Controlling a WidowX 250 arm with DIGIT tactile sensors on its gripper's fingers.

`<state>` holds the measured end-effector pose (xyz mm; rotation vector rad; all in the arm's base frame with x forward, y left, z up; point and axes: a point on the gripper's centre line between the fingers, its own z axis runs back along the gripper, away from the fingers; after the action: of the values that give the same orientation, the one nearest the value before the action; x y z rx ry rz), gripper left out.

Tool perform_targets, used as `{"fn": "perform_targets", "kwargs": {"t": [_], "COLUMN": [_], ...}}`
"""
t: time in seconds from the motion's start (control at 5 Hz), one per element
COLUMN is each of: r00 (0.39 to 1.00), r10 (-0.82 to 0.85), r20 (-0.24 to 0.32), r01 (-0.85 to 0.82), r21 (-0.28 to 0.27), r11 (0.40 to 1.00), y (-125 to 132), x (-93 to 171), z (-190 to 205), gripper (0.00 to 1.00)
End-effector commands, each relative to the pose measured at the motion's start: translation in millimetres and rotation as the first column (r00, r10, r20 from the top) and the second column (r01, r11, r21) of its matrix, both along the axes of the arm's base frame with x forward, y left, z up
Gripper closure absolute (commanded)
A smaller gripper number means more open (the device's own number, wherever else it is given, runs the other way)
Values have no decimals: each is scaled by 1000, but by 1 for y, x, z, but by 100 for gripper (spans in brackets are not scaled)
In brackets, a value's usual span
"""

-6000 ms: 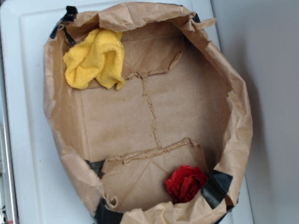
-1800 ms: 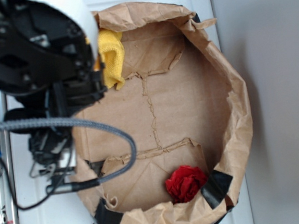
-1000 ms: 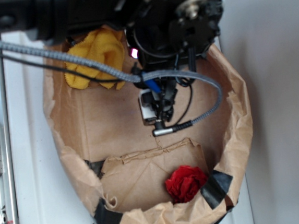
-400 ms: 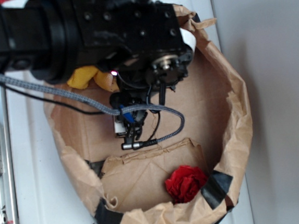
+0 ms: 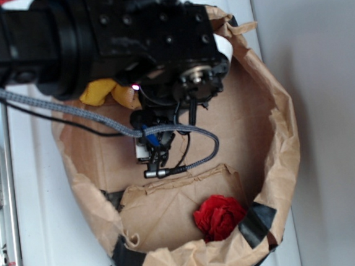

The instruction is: Grab the yellow cloth.

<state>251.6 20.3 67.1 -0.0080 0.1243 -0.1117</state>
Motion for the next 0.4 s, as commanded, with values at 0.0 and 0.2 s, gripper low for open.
{"fn": "perform_targets", "kwargs": {"t": [0.0,0.2], "r00": [986,985], "r10": [-144,-142], "r20": [79,93], "r01": [139,134], "r21": [72,96], "r11": [988,986], "y": [11,25], "x": [-42,-40], "z": [13,2], "gripper": [0,0]}}
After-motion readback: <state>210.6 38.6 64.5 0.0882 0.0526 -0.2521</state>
